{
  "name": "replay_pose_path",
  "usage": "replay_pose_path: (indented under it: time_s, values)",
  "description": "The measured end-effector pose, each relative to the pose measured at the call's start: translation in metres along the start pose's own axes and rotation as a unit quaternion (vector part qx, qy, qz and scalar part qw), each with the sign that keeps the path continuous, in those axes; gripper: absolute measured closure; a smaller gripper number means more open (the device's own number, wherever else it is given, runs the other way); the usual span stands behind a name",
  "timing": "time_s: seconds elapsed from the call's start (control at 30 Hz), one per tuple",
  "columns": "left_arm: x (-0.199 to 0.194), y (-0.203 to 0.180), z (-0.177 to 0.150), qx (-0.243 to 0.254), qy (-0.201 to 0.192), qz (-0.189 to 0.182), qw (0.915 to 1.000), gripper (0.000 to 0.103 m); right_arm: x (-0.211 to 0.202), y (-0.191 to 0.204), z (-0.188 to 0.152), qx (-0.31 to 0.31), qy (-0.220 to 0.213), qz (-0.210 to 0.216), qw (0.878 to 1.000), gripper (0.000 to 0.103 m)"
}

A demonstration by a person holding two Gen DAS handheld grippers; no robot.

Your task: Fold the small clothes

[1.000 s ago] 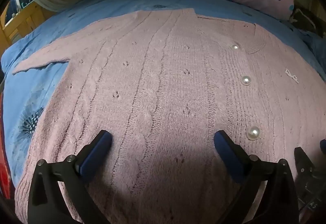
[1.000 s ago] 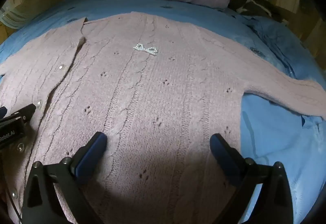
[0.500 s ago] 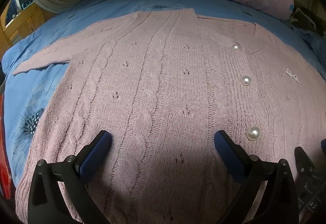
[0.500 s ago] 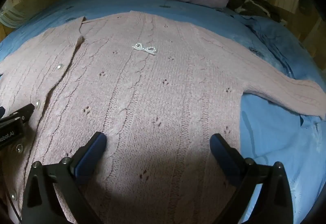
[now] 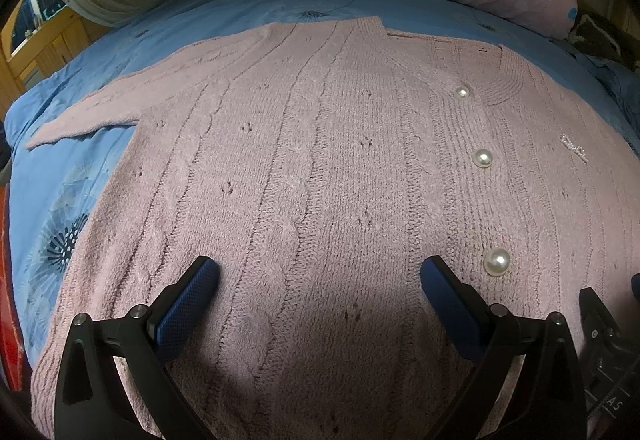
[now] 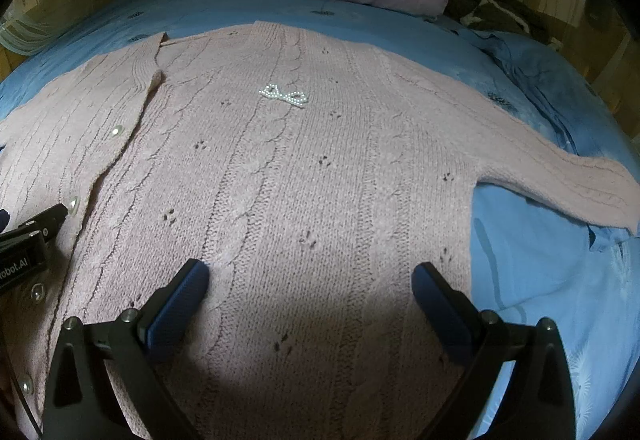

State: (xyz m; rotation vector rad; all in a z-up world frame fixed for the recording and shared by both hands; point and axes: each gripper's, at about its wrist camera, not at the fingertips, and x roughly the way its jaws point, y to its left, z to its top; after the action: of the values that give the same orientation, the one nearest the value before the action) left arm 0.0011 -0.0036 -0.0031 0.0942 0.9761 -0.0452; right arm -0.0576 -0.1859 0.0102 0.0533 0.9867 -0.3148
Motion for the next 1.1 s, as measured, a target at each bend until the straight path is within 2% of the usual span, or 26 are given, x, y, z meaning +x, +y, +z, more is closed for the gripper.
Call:
replay_pose_path:
  time_s: [1.1]
  values:
    - [-0.0020,0.0025,0.0003,0.001,0.000,0.001,1.0000,0.016,-0.0006,0.0003,0.0005,0.000,0.000,0.002,1.000,0.000]
